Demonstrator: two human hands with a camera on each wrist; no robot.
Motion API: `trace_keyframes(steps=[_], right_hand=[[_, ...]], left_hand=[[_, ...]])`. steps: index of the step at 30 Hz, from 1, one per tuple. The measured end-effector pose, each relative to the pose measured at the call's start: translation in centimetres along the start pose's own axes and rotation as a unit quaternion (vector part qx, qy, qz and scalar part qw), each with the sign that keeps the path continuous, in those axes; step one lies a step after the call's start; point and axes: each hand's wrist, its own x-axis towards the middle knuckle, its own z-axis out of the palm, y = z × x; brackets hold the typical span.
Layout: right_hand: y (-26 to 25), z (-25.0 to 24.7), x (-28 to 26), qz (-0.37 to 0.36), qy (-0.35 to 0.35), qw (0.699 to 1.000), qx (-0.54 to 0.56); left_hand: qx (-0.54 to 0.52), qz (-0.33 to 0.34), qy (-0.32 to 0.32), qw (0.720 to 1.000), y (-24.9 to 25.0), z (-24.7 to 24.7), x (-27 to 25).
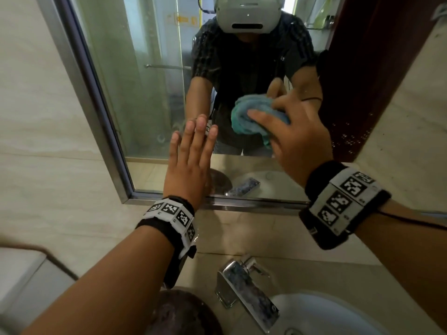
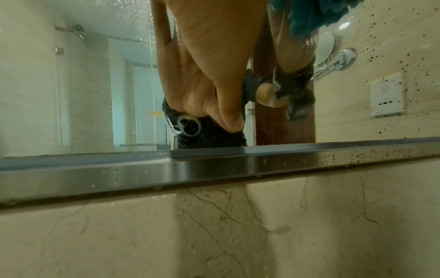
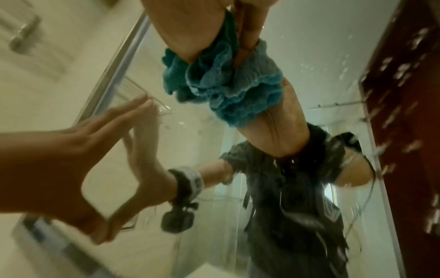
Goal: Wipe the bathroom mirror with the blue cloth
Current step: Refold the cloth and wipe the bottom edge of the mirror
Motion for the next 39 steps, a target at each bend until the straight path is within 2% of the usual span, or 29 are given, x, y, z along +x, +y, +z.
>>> trace_keyframes(steps=[2,5,7,8,10,12,14,15,16,19,21,23,26,28,30,32,35,37,39], right_hand=[[-1.1,1.2,-0.6,0.02,0.007,1.0,0.016],[-2.5,3.5,-5.5,-0.1,-0.125,0.987,-0.008],[-1.9,3.2,-6.8,-0.123,-0.195,0.973,-0.006],[-1.3,2.6,-6.2,-0.115,-0.19,0.975,-0.006],[-0.5,1.1,-3.6,-0.068,-0.114,0.991,-0.007],[0.2,-0.6,-0.4,0.013,-0.009,1.0,0.019],[0.3,-0.9,1.4,0.11,0.043,0.992,0.048],[-0.4,-0.5,1.4,0.133,0.045,0.989,0.052],[-1.1,0.1,0.8,0.12,0.032,0.991,0.043],[-2.0,2.3,-3.5,-0.035,-0.063,0.997,-0.005],[-1.2,2.3,-5.0,-0.061,-0.094,0.994,-0.004],[-0.5,0.9,-4.5,-0.021,-0.075,0.997,0.02],[0.8,-2.3,-0.3,0.113,-0.02,0.993,0.04],[1.6,-3.7,3.0,0.17,0.023,0.984,0.048],[1.1,-3.9,4.9,0.178,0.037,0.982,0.052],[0.2,-2.9,4.4,0.133,-0.013,0.99,0.039],[0.9,-2.3,1.2,0.047,-0.093,0.994,0.012],[2.3,-3.2,1.0,0.064,-0.084,0.994,0.019],[3.3,-4.6,2.3,0.137,-0.032,0.989,0.037]], left_hand=[[-0.002,-0.004,0.0,1.0,0.0,-0.1,0.0],[-0.019,0.003,-0.007,1.0,0.0,-0.1,-0.1],[-0.022,0.005,-0.02,1.0,0.0,-0.2,-0.2],[-0.021,0.002,-0.024,1.0,0.0,-0.2,-0.2],[-0.016,-0.002,-0.024,1.0,0.1,-0.4,-0.2],[-0.02,-0.003,-0.011,1.0,0.1,-0.3,-0.3],[-0.031,-0.003,0.004,1.0,0.1,-0.2,-0.2],[-0.033,-0.003,0.009,0.999,0.0,-0.1,-0.2],[-0.034,-0.003,0.011,0.999,0.0,0.0,-0.2],[-0.037,0.0,-0.002,0.999,0.1,-0.5,-0.4],[-0.057,-0.004,-0.029,0.998,0.3,-1.7,-0.3],[-0.071,-0.007,-0.038,0.997,0.7,-3.4,0.1],[-0.054,0.034,-0.008,0.998,1.7,-6.3,2.1],[-0.052,0.022,0.001,0.998,2.6,-8.0,4.5],[-0.073,-0.013,-0.009,0.997,3.2,-8.8,6.5],[-0.069,-0.023,-0.034,0.997,3.4,-8.5,7.3],[-0.054,-0.01,-0.033,0.998,2.9,-7.7,7.3],[-0.056,-0.008,-0.037,0.998,2.8,-7.6,7.2],[-0.051,-0.011,-0.043,0.998,2.9,-7.7,7.3]])
